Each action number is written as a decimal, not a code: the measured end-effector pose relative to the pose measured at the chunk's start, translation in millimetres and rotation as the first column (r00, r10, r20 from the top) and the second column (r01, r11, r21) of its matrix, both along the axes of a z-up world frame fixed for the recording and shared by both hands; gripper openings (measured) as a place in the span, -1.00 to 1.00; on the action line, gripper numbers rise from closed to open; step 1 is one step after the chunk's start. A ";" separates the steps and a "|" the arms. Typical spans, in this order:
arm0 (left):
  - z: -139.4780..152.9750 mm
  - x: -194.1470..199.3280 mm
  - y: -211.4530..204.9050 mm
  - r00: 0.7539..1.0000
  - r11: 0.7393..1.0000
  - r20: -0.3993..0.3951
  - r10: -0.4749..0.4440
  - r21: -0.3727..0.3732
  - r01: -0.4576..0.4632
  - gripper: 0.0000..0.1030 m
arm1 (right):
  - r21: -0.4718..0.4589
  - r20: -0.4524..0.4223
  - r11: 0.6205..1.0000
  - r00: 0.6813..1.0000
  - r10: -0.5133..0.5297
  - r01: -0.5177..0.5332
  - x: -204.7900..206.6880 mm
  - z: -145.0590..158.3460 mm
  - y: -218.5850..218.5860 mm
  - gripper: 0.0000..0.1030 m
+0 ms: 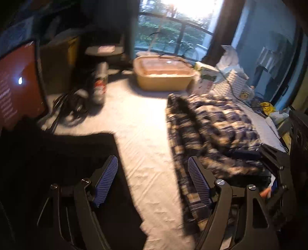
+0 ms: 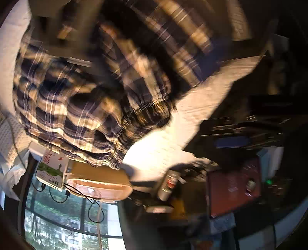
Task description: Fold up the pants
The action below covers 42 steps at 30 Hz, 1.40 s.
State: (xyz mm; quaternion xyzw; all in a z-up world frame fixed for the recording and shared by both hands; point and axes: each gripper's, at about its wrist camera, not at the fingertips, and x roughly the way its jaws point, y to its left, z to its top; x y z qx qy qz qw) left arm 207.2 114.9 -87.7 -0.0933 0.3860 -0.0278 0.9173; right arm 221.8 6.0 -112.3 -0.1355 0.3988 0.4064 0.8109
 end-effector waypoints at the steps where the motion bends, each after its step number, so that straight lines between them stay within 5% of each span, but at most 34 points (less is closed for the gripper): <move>1: 3.9 2.2 -5.5 1.000 1.000 0.009 -0.014 0.004 0.014 0.46 | 0.014 -0.002 1.000 1.000 0.010 -0.010 -2.6 2.4 -4.9 1.00; 8: 10.7 27.0 -55.8 0.980 0.981 0.059 -0.192 0.018 0.191 0.45 | 0.051 0.074 0.993 0.991 -0.109 0.105 0.5 22.7 -60.3 0.99; 12: -9.5 52.3 -77.1 0.970 0.968 -0.027 -0.241 0.065 0.242 -0.23 | 0.060 0.073 0.973 0.971 -0.228 0.223 16.1 21.4 -104.4 0.33; 13: -13.8 57.8 -78.9 0.970 0.968 -0.044 -0.238 0.073 0.241 -0.43 | 0.045 0.064 0.968 0.966 -0.249 0.246 20.6 17.2 -111.7 -0.07; 15: -22.1 65.4 -76.4 0.974 0.971 -0.068 -0.215 0.087 0.221 -0.63 | 0.019 0.041 0.959 0.958 -0.282 0.282 26.7 4.4 -122.6 -0.31; 20: -23.9 69.1 -63.8 0.976 0.977 -0.089 -0.197 0.061 0.203 -0.63 | -0.084 0.043 0.964 0.967 -0.250 0.253 21.1 -27.5 -125.5 -0.31; 29: -17.9 50.1 -59.0 0.976 0.975 -0.122 -0.181 0.106 0.194 -0.39 | -0.094 0.024 0.972 0.977 -0.213 0.215 -0.9 -34.5 -175.8 -0.31; 33: -2.3 47.7 -50.4 0.982 0.980 -0.106 -0.159 0.106 0.170 -0.32 | -0.099 -0.006 0.974 0.979 -0.203 0.202 -8.5 -29.4 -192.7 -0.31; 42: 28.6 76.8 -40.9 0.987 0.983 -0.001 -0.162 0.089 0.161 -0.18 | -0.038 0.127 0.975 0.969 -0.211 0.217 40.5 7.6 -175.2 -0.30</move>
